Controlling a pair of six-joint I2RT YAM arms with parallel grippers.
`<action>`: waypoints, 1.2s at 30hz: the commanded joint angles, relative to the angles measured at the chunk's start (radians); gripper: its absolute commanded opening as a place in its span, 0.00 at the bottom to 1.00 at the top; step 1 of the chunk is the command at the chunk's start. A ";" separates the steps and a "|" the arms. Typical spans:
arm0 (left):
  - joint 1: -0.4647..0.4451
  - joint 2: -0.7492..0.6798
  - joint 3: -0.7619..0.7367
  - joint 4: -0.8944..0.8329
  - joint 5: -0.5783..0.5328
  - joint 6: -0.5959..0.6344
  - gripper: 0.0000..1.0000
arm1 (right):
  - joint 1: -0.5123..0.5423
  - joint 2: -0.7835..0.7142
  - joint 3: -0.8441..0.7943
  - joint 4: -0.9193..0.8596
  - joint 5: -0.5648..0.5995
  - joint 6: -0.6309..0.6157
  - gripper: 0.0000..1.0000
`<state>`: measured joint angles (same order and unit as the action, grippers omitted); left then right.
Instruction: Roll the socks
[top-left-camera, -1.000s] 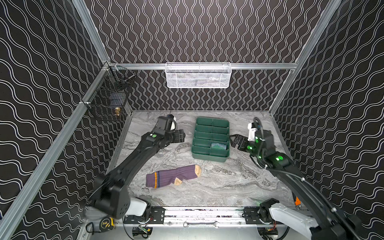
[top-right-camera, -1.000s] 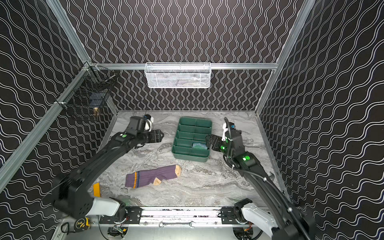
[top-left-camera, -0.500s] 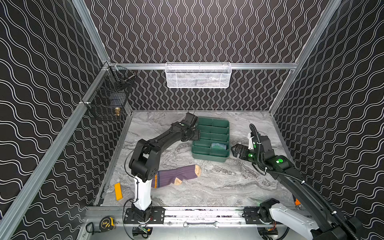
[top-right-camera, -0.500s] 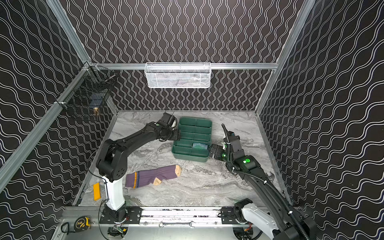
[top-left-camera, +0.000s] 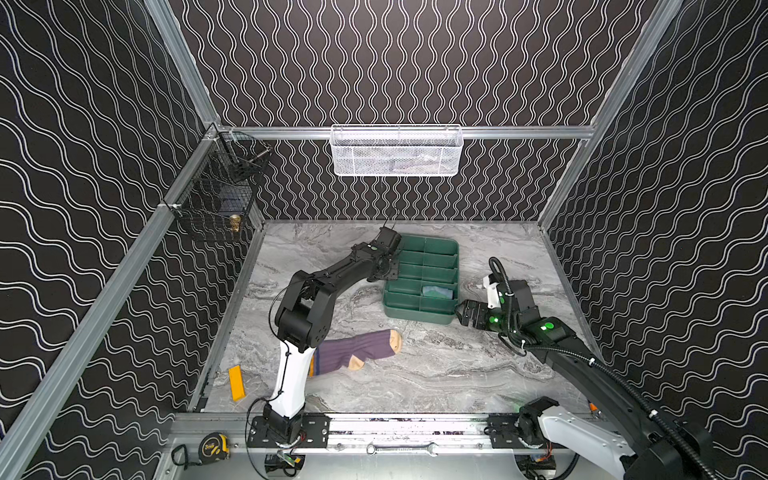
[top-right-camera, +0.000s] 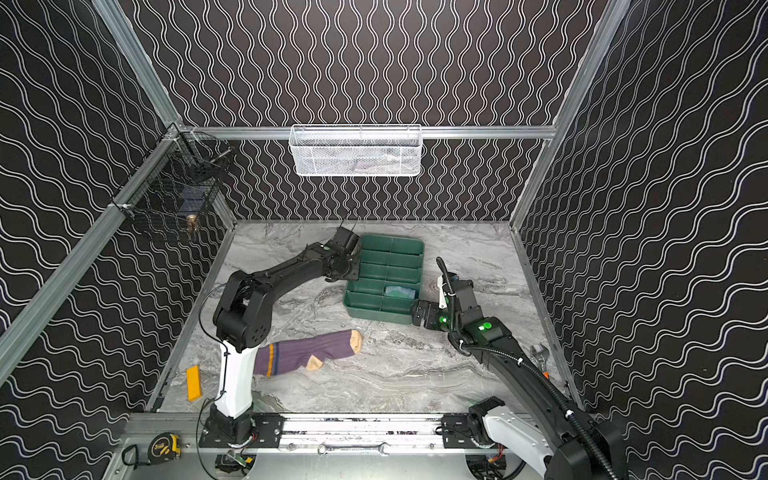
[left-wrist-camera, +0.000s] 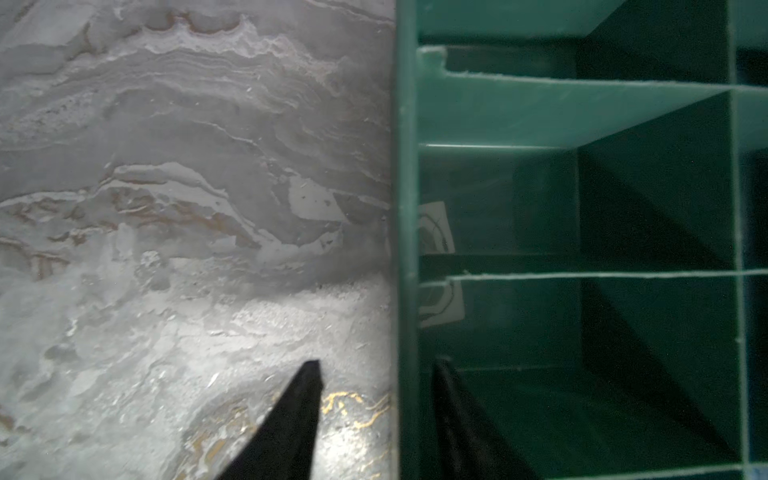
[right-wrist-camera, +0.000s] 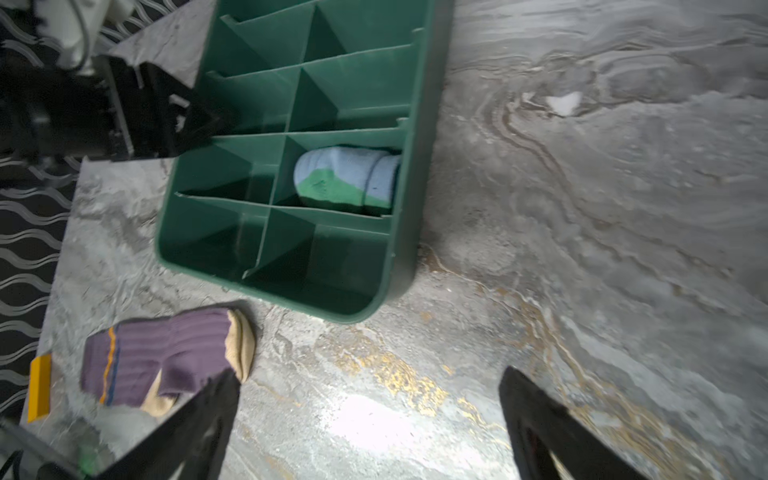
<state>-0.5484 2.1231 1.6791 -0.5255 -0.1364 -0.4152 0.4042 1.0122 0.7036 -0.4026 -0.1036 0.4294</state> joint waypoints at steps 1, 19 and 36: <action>-0.018 0.003 0.017 -0.014 -0.046 -0.032 0.29 | 0.001 0.005 -0.009 0.043 -0.037 -0.012 1.00; -0.261 0.105 0.105 0.061 -0.103 -0.423 0.00 | 0.001 -0.037 0.069 -0.055 0.189 0.040 1.00; -0.312 -0.058 0.117 0.310 -0.033 -0.139 0.60 | 0.006 -0.146 0.154 -0.133 0.084 0.007 1.00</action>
<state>-0.8608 2.1521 1.7916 -0.3561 -0.2100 -0.7273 0.4049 0.8974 0.8509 -0.5259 0.0631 0.4522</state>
